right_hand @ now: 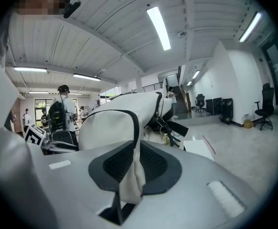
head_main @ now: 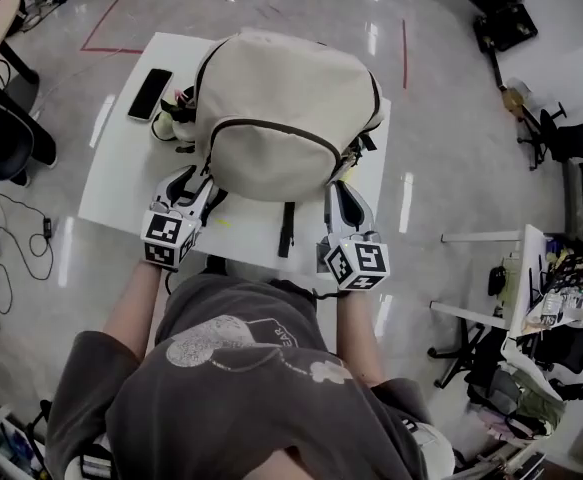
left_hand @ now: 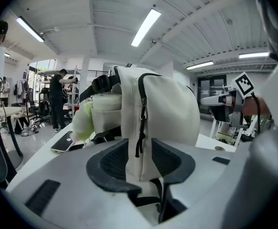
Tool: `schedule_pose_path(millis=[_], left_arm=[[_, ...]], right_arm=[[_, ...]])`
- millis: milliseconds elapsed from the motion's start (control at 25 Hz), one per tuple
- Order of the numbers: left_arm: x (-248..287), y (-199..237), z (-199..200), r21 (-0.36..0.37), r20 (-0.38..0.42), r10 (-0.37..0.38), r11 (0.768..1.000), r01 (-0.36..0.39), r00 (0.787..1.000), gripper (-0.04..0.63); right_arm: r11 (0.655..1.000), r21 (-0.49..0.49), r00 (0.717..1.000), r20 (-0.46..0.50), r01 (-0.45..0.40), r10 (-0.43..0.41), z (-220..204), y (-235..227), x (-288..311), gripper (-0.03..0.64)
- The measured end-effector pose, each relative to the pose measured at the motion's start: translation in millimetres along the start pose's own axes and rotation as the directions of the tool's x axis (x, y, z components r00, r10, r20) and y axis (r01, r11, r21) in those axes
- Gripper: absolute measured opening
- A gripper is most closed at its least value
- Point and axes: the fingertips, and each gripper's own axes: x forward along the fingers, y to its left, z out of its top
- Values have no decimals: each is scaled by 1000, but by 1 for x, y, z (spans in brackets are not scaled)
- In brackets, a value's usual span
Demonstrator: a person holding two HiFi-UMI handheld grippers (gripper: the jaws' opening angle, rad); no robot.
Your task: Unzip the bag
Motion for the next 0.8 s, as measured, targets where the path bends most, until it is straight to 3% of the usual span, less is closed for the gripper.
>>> schedule_pose_path(millis=[480,640,800], left_arm=[[22,-4,-1,103,-15,-85,991,86,996,101],[30,-11,2,140,-39,-92,985,96,995,50],[28,-11,-1,110,-56,-115,987,120,992,44]], right_arm=[[991,26,991,-23,132,-131,-23,0,-16,41],[990,36,991,-27,133,-132,-24,0,-11,41],[993,29,993,-23,115,-114,-19,-4,-3,42]])
